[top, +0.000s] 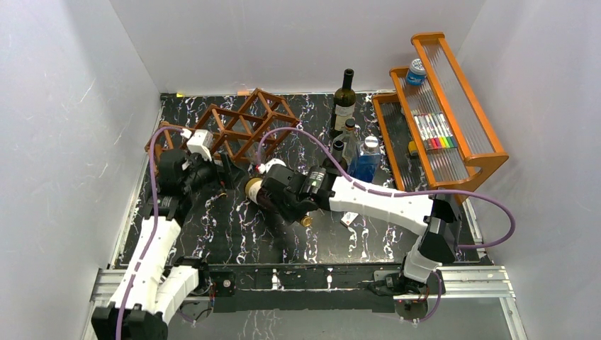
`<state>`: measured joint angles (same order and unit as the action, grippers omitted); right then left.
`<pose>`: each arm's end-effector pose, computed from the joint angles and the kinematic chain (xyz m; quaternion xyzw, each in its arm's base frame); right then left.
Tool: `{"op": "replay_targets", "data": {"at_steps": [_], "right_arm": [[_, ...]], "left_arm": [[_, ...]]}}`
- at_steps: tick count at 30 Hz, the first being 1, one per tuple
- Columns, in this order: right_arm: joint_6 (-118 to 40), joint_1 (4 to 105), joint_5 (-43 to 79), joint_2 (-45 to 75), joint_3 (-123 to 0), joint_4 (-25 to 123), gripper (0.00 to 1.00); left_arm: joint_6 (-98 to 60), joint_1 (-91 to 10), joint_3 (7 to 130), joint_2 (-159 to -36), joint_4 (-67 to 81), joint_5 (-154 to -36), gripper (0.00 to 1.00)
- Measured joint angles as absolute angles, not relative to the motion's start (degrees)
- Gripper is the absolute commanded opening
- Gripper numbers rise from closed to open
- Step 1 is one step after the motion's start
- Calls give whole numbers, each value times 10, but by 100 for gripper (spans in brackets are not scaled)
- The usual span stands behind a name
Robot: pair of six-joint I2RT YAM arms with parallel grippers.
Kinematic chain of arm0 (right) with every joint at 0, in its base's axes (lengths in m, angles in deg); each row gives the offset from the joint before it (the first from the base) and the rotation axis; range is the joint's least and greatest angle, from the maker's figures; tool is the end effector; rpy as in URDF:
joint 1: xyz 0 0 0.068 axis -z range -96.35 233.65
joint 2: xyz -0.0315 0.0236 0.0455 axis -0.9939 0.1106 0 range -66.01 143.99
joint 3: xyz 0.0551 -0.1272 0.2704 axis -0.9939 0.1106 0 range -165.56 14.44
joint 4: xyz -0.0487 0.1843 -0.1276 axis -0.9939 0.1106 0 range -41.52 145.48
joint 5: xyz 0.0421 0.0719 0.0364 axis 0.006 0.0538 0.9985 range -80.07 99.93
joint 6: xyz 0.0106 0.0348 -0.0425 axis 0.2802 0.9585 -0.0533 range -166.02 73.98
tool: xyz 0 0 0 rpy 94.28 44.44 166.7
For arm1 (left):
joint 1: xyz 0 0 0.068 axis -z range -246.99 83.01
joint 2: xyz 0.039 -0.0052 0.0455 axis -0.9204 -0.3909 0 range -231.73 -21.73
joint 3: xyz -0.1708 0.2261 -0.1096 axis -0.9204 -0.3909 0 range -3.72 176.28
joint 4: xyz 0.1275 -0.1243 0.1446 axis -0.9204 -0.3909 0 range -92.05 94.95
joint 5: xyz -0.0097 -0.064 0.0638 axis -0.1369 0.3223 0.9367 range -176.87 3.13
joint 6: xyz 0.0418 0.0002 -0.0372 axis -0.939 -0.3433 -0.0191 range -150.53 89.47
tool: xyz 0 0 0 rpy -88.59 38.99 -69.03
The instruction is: Take the wine bottle off the wine rack
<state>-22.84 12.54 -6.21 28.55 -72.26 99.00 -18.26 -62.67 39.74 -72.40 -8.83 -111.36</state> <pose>0.1133 0.2977 0.3445 -0.3520 0.8861 0.1058 0.2825 0.1490 -0.0274 0.3363 0.0640 0.8117 -0.2528 0.5226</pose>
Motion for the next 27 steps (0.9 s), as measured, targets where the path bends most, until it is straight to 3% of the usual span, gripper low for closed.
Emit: {"op": "replay_targets", "data": {"at_steps": [6,14,27], "right_arm": [[-222,140,-14,286,-758,1047,0],[-222,169,47,281,-773,1076,0],[-222,214,105,255,-768,1116,0]], "left_arm": [[-228,-576,346,-645,-27,-1220,91],[-322,-455,297,-607,-8,-1258,98],[-447,-321,295,-685,32,-1267,96]]}}
